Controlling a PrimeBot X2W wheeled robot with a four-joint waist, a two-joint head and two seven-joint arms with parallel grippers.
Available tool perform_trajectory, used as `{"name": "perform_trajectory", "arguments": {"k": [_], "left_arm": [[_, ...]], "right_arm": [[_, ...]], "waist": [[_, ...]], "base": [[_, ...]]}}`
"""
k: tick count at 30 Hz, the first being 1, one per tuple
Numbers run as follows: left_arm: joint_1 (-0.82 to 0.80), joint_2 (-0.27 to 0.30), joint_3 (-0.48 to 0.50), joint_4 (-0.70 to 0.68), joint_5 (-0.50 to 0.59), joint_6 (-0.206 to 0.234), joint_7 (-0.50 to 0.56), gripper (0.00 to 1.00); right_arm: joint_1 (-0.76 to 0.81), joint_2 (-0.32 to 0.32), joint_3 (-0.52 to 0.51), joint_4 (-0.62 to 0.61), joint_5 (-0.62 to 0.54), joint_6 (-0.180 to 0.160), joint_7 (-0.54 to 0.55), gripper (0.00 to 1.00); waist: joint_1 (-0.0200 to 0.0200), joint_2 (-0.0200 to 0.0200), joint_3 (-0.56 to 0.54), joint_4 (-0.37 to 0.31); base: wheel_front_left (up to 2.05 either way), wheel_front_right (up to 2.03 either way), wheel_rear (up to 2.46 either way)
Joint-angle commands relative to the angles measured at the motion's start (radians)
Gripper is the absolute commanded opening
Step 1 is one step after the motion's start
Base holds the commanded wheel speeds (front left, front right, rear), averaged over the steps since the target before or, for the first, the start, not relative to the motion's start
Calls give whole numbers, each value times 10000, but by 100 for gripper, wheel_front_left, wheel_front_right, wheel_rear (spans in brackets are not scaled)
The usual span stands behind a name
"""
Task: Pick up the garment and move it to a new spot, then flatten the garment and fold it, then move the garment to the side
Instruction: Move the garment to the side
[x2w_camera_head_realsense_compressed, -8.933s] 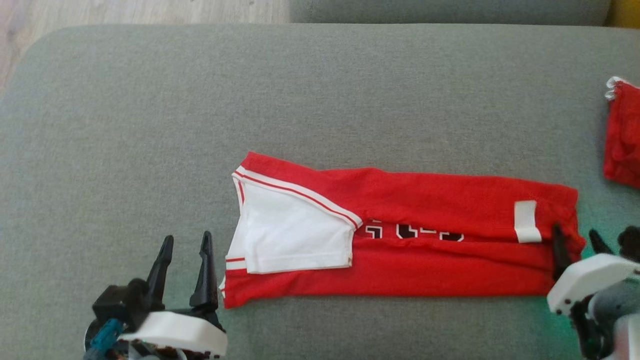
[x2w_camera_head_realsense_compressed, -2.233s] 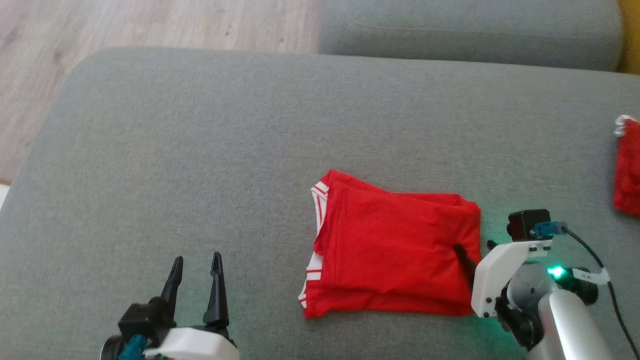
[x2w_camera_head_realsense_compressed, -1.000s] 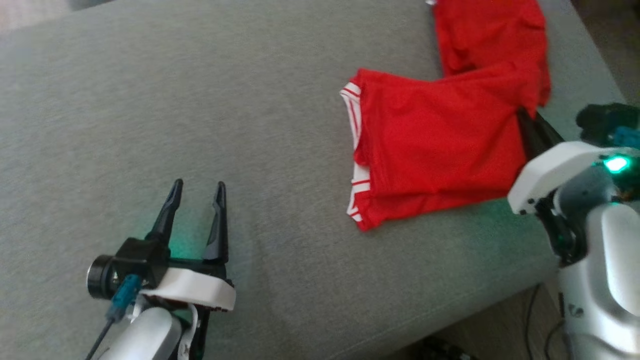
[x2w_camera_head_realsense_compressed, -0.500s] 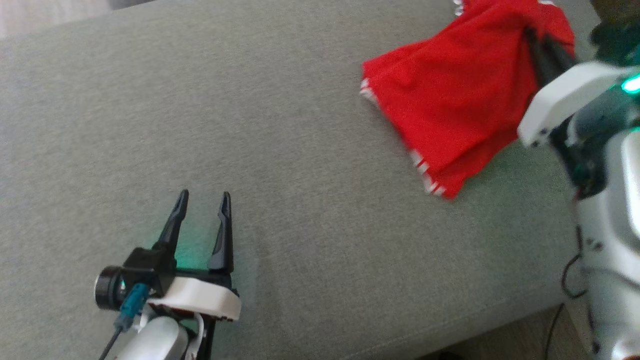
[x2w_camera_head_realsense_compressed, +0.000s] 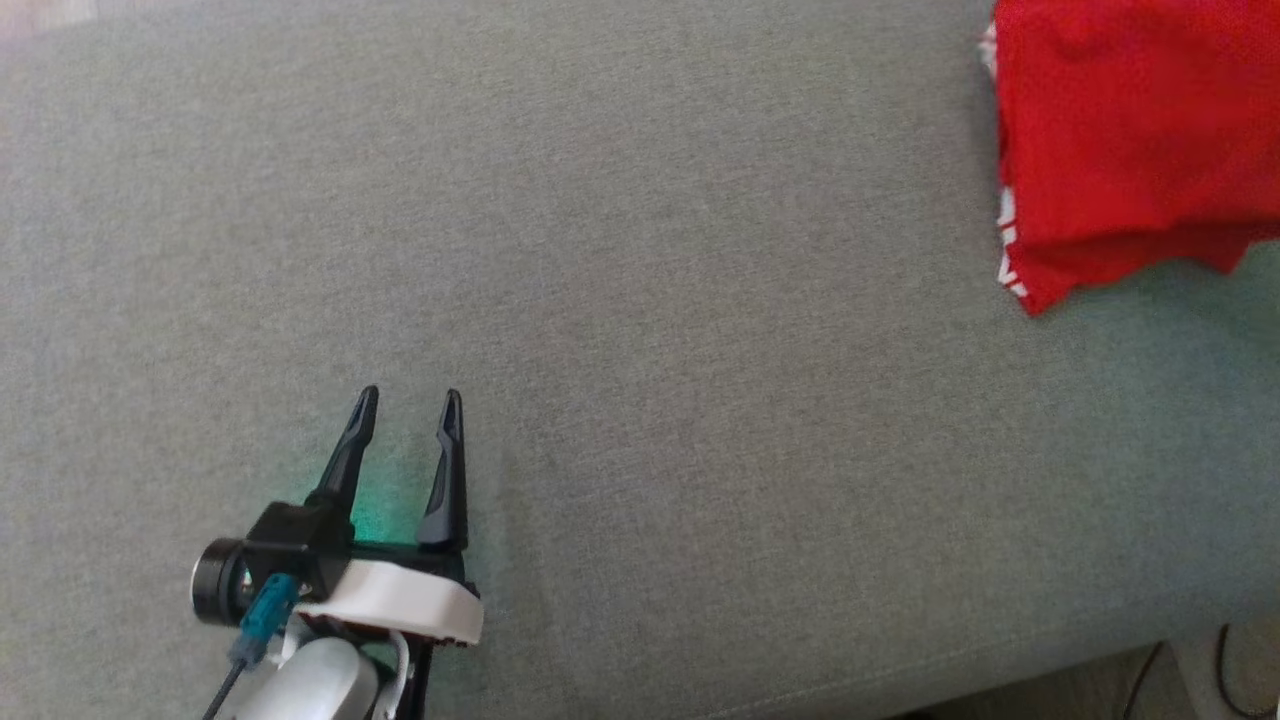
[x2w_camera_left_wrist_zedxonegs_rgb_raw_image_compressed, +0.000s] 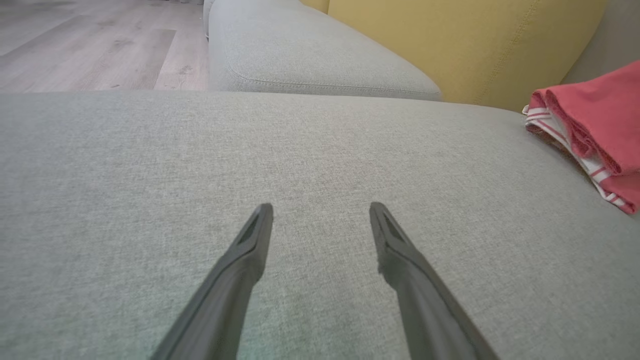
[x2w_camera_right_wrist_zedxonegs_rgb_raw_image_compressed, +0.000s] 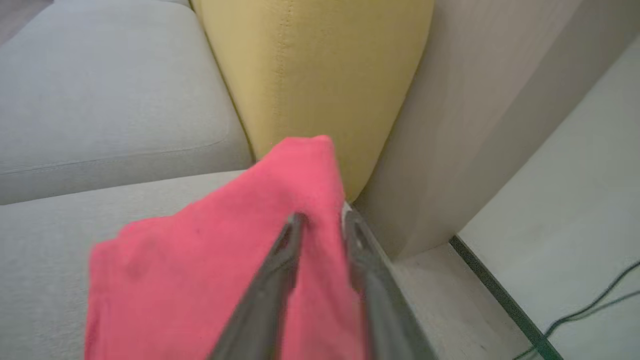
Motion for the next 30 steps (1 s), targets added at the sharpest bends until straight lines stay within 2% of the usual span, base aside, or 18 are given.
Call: {"name": "perform_trajectory", "arguments": {"k": [1,6,18,25,30], "left_arm": [[-329,110,258,-229,-21,10,-109,100],[-354,152,285,-234,-38,43,-108,100],[-450,225,400,-281,-71,141,-141,100],[-249,169,634,-215,-267,248,-291,100],[112,103,846,-119,-509,316,-401,100]], "right_arm": [[-256,-156,-181,-161,-269,65,-187,100],[-172,192,-455,48,-546,65,-819,100],[-50,687,1025,-539,-181,65,-2176,100],[736,1141,1838,-1211,7,65,-2705,100],[1901,1776,2013,-1727,32,65,-3103,100]], "waist": [[0,0,68,72],[0,0,123,76],[0,0,-302,147],[0,0,-1249,790],[0,0,-2006,1478]], "base": [[0,0,0],[0,0,0],[0,0,0],[0,0,0],[0,0,0]]}}
